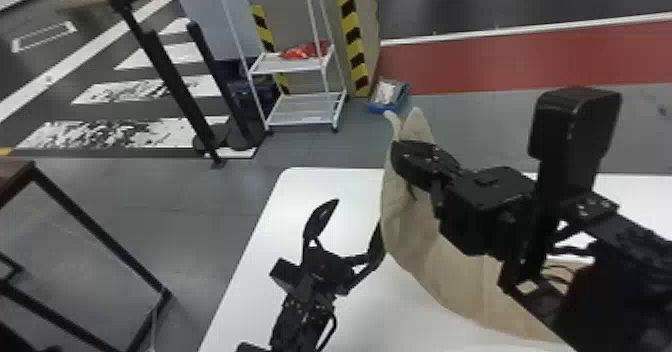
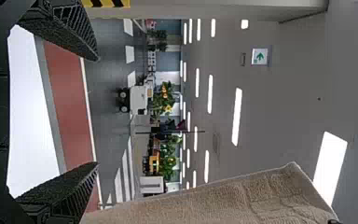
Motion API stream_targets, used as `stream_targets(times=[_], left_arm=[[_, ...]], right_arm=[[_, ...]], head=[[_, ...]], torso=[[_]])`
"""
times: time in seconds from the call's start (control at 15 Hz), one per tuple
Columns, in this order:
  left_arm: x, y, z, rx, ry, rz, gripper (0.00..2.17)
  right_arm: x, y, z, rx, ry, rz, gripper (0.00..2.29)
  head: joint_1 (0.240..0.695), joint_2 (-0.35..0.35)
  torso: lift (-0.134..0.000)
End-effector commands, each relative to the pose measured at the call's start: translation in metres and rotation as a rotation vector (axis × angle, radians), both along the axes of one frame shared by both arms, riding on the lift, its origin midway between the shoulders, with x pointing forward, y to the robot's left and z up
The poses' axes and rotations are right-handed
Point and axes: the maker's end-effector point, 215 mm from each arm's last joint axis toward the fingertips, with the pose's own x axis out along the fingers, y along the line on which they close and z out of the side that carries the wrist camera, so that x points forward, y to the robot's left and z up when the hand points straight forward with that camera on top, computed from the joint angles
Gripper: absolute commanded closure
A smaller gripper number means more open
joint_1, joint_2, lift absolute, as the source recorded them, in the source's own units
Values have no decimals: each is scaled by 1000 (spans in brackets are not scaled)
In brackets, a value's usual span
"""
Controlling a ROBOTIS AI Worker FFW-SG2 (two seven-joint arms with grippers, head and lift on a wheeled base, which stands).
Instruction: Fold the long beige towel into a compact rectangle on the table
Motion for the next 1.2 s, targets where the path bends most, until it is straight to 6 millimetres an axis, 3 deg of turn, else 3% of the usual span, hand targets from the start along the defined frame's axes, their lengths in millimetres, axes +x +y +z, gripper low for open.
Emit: stream_targets(times=[0.0,0.27,0.47,0.67,0.87,1.0,1.13], left_arm=[[-4,0,-3,-1,1,0,83],[-4,-3,-8,3,12,-2,83],[-2,-12,-5,2,4,-12,80],[-1,-19,-3,1,0,-20,80],[0,-21,-5,1,9,-21,80],[-1,-23,-10,0,23,-26,80],[-2,-34,-15,-3,41,-42,80]], right_arm=[[4,-20,-18,-3,26,-43,1170],[0,-93,-52,115,53,-140,1170],[-4,-151,-75,142,90,-208,1170],[-6,-210,-113,116,144,-282,1173],[-9,-265,-134,109,176,-336,1173],[-8,-292,-153,109,232,-342,1170],[-9,-305,-169,129,283,-326,1173]], head=[[695,332],[695,297],[695,226],[695,157],[695,74],[695,37],[695,-17]], torso=[[0],[0],[0],[0],[0],[0],[0]])
